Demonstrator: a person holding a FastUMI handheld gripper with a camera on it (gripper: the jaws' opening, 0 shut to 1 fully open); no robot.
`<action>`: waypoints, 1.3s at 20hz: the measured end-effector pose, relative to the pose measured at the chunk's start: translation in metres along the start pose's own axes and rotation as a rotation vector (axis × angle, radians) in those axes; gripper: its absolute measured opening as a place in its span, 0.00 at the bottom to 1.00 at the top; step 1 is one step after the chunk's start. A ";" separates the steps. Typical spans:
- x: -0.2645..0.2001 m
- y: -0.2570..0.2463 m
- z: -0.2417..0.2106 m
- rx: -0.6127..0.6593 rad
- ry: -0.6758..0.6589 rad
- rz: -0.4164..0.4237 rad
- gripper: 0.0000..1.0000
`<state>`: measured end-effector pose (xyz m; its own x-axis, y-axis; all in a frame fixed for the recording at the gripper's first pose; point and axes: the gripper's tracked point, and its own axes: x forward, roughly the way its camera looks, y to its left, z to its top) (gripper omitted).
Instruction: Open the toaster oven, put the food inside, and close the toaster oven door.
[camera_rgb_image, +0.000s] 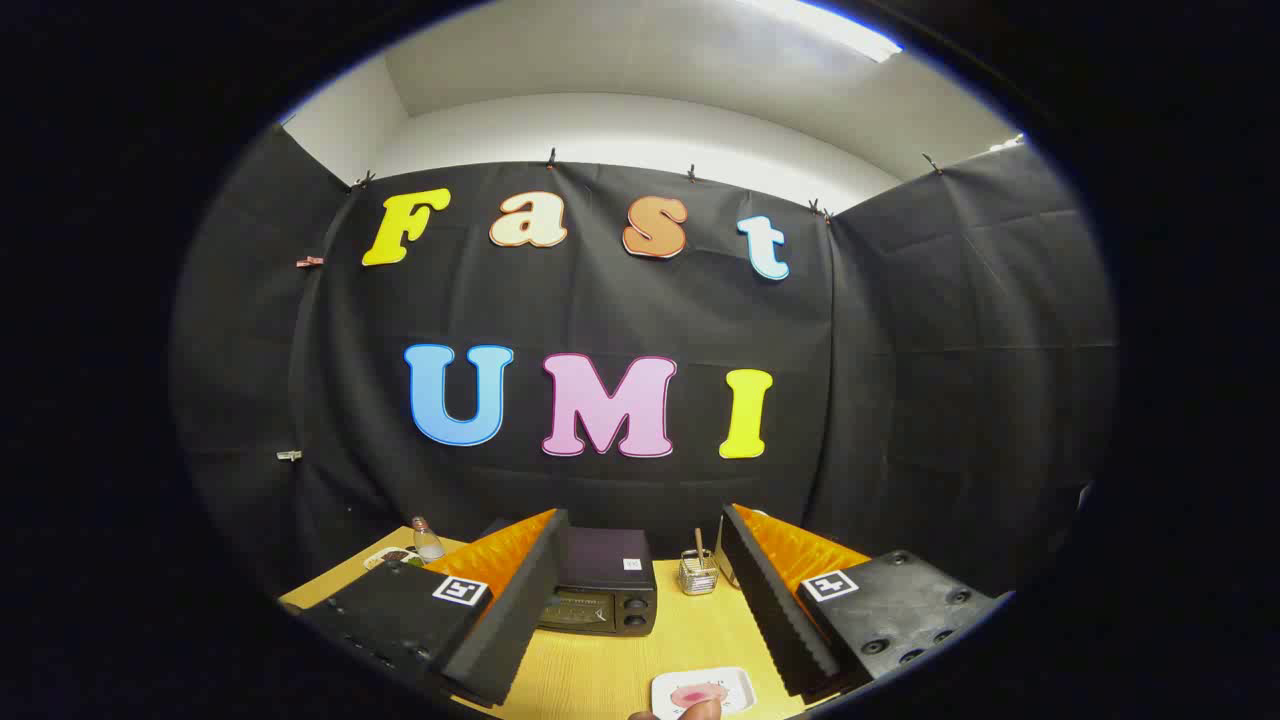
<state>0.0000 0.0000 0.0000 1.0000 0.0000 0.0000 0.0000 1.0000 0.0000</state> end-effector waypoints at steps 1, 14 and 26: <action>0.000 0.002 0.001 0.003 -0.001 0.004 0.97; -0.003 -0.002 0.005 -0.010 -0.010 -0.014 0.98; 0.021 0.032 -0.023 0.023 0.033 0.031 0.97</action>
<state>0.0207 0.0317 -0.0234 0.9990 0.0310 -0.0328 -0.0302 0.9993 0.0237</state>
